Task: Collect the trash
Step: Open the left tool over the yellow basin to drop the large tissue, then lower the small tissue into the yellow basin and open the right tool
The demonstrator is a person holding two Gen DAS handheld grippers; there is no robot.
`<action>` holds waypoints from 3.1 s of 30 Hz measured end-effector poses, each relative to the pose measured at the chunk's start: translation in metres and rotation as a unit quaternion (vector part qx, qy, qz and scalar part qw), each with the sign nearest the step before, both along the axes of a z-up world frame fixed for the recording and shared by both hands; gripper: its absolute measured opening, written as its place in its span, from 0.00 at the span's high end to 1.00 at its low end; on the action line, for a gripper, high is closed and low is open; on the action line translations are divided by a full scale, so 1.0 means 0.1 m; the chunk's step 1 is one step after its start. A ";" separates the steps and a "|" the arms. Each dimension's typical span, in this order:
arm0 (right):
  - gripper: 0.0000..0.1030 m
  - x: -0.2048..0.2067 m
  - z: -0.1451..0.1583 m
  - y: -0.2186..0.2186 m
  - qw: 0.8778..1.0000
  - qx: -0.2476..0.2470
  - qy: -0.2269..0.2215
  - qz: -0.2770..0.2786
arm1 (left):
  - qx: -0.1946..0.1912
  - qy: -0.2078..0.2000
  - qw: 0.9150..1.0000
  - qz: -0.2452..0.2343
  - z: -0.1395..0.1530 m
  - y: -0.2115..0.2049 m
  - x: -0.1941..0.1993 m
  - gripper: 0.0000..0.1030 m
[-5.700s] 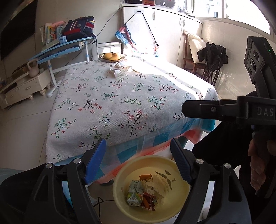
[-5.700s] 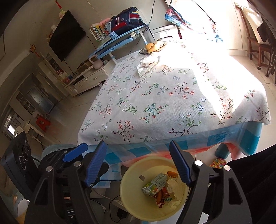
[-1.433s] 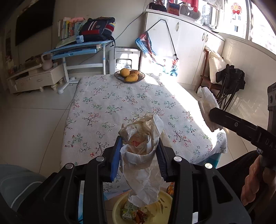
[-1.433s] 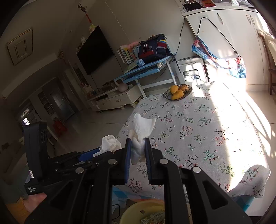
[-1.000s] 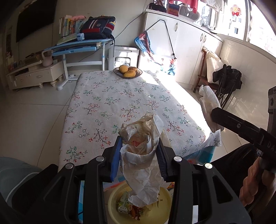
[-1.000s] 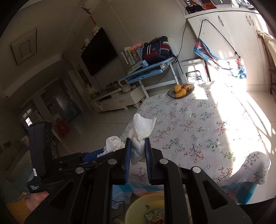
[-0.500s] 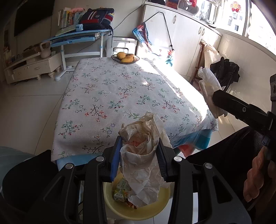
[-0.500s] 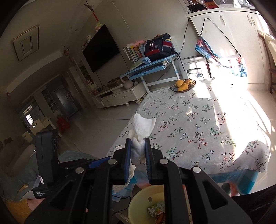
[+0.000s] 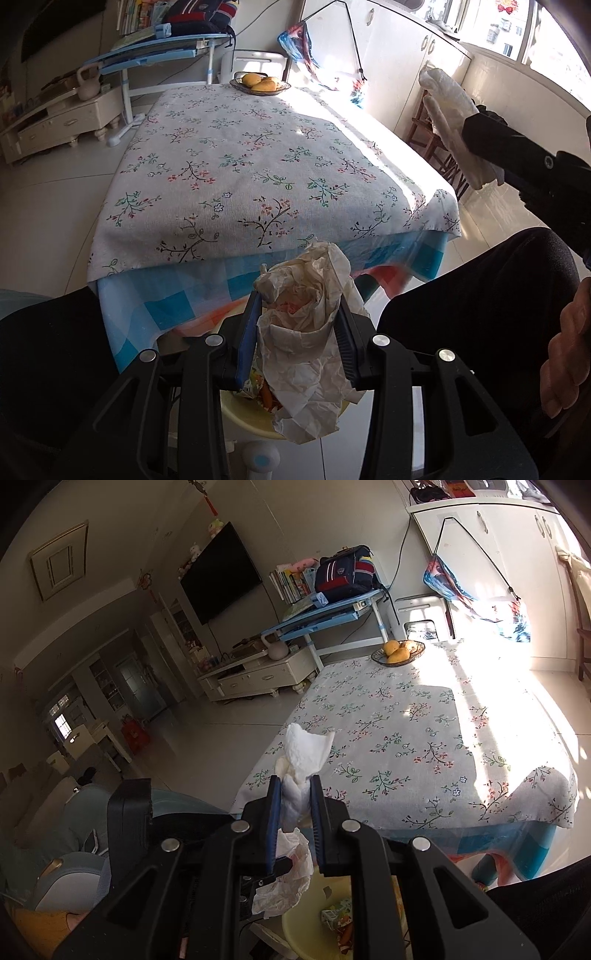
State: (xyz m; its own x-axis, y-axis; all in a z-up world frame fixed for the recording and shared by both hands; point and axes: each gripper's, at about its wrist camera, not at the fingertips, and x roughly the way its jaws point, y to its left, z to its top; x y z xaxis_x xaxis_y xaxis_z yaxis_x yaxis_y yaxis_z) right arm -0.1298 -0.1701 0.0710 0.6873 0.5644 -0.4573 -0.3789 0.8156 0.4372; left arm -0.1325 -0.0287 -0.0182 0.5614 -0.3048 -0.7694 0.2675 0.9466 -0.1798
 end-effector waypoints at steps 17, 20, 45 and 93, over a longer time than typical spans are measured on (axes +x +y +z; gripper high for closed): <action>0.84 -0.09 -0.11 0.12 1.000 -0.024 0.020 0.001 | -0.021 0.018 1.000 0.010 -0.21 0.13 -0.07 0.44; 0.83 -0.11 -0.14 0.12 0.999 -0.027 0.022 -0.001 | -0.025 0.023 0.999 0.002 -0.23 0.12 -0.08 0.40; 0.82 -0.24 -0.16 0.15 0.999 -0.040 0.024 -0.007 | 0.009 -0.067 0.995 0.074 0.00 0.33 -0.20 0.20; 0.78 0.02 -0.99 0.84 0.969 -0.193 0.144 0.063 | 0.023 -0.090 0.989 0.114 0.02 0.39 -0.20 0.13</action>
State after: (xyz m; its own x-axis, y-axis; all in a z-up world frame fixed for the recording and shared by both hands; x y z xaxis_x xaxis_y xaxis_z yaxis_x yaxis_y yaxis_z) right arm -0.1279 -0.0858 -0.0278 0.4371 0.3845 -0.8131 -0.3940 0.8945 0.2112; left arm -0.1521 0.0106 -0.0167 0.7413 -0.1212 -0.6602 0.0694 0.9921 -0.1042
